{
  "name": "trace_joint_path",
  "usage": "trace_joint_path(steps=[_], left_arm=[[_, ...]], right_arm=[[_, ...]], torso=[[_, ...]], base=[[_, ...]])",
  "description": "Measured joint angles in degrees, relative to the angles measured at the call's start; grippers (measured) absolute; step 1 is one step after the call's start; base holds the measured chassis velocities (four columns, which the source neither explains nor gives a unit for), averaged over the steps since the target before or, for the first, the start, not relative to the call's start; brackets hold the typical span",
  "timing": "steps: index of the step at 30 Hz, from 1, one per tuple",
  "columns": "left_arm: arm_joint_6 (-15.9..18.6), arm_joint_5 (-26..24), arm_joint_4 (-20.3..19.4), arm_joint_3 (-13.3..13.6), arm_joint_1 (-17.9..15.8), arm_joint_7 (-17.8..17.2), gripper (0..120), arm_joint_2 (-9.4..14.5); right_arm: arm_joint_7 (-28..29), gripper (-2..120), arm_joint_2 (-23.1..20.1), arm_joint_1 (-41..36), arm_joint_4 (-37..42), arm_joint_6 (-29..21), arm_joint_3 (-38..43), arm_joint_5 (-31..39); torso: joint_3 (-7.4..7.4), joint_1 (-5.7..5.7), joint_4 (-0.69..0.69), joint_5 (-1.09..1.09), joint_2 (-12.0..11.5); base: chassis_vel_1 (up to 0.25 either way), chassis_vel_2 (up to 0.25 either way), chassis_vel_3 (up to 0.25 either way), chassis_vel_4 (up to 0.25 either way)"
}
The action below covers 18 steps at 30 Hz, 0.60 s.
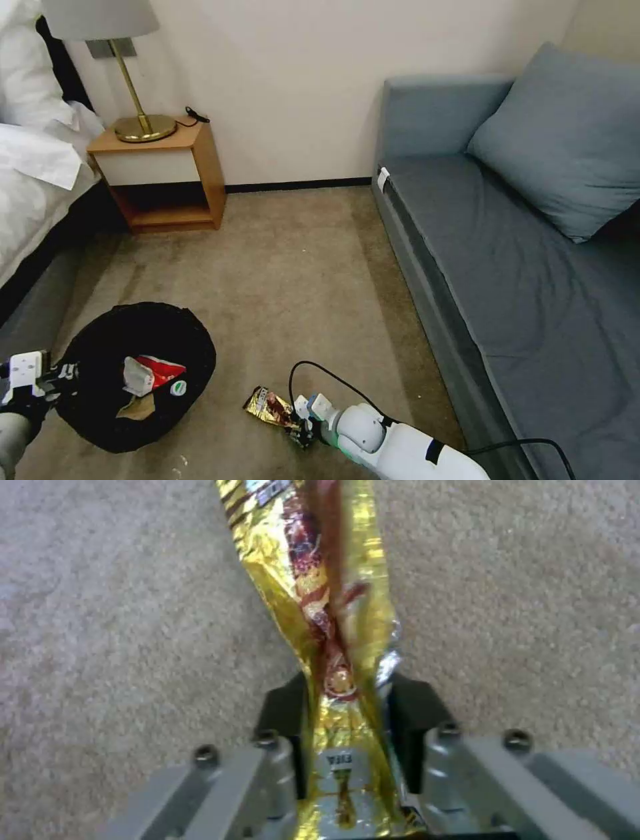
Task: Pick up the trash bin, then pick up the garbage on the floor and place it into the trash bin.
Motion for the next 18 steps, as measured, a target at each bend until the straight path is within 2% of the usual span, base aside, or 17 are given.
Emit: trace_joint_path(steps=[2, 3, 5, 7, 14, 16, 17, 18], left_arm=[[0.02, 0.0, -0.02, 0.07, -0.02, 0.0, 5, 0.0], [0.02, 0.0, -0.02, 0.07, -0.02, 0.0, 5, 0.0], [0.04, 0.01, -0.06, 0.12, -0.05, 0.0, 5, -0.08], [0.06, 0.02, -0.07, 0.15, -0.05, 0.0, 5, -0.16], [0.06, -0.11, -0.08, -0.31, 0.25, 0.02, 5, -0.1], [0.06, -0.81, 0.3, -0.98, 0.08, 0.03, 5, -0.08], [0.06, -0.81, 0.3, -0.98, 0.08, 0.03, 5, -0.08], [0.06, -0.99, 0.47, -1.15, 0.07, 0.02, 5, -0.04]], right_arm=[[0.13, 14, -0.16, -0.16, 0.57, 0.05, 0.0, 0.0], [0.13, 14, -0.16, -0.16, 0.57, 0.05, 0.0, 0.0], [0.84, 5, -0.47, -0.64, 1.54, -0.18, 0.31, 0.03], [2.01, 0, -0.91, -1.49, 3.02, -0.42, 1.67, 0.58], [6.54, 0, -3.22, -3.44, 10.02, -0.72, 8.34, 6.09], [10.99, 0, -4.36, -4.22, 17.03, -2.67, 13.01, 14.89], [10.99, 0, -4.36, -4.22, 17.03, -2.67, 13.01, 14.89], [12.39, 0, -4.7, -4.31, 19.54, -3.33, 14.31, 18.05]], torso=[[0.0, 0.0, 0.0, 0.0, 0.0], [0.0, 0.0, 0.0, 0.0, 0.0], [0.0, 0.0, 0.0, 0.0, 0.0], [0.0, 0.0, 0.0, 0.0, 0.0], [0.0, 0.0, 0.0, 0.01, 0.0], [0.0, 0.0, -0.01, 0.01, 0.0], [0.0, 0.0, -0.01, 0.01, 0.0], [0.0, 0.0, 0.0, 0.01, 0.0]], base=[[0.0, 0.0, 0.0, 0.0], [0.0, 0.0, 0.0, 0.0], [0.0, 0.0, 0.0, 0.0], [0.0, 0.0, 0.0, 0.0], [0.0, 0.0, 0.0, 0.0], [0.0, 0.0, 0.0, 0.0], [0.0, 0.0, 0.0, 0.0], [0.0, 0.0, 0.0, 0.0]])
